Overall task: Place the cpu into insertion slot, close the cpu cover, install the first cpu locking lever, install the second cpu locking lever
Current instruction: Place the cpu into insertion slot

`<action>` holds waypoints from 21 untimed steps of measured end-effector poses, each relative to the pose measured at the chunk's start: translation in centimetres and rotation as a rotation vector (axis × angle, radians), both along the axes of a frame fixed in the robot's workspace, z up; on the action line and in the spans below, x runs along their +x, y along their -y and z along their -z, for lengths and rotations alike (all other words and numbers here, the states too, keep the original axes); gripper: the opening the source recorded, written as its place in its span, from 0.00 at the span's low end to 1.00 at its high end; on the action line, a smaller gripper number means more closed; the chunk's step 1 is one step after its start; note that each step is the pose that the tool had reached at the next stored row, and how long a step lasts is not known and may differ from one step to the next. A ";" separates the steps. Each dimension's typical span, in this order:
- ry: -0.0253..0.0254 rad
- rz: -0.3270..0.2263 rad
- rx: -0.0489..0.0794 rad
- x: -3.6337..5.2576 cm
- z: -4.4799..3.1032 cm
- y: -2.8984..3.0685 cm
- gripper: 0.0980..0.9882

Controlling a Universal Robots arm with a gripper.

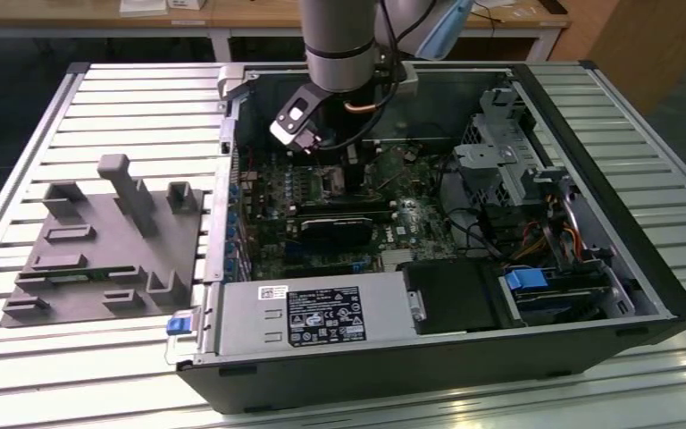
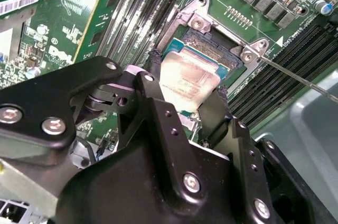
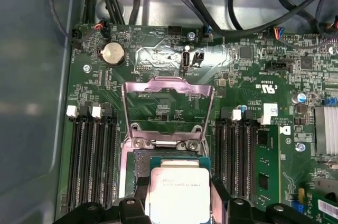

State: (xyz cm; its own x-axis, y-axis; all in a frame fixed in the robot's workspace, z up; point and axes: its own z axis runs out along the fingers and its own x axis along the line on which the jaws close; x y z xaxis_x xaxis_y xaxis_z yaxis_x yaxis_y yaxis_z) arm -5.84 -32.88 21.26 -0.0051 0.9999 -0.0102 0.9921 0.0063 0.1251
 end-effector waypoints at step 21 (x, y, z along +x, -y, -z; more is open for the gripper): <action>-0.0003 0.025 0.011 -0.29 1.29 -0.80 0.49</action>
State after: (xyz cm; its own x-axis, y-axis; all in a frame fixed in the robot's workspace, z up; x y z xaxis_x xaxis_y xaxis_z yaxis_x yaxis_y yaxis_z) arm -6.13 -32.08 19.96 0.0202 0.9998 0.0008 0.9920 -0.0202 0.1248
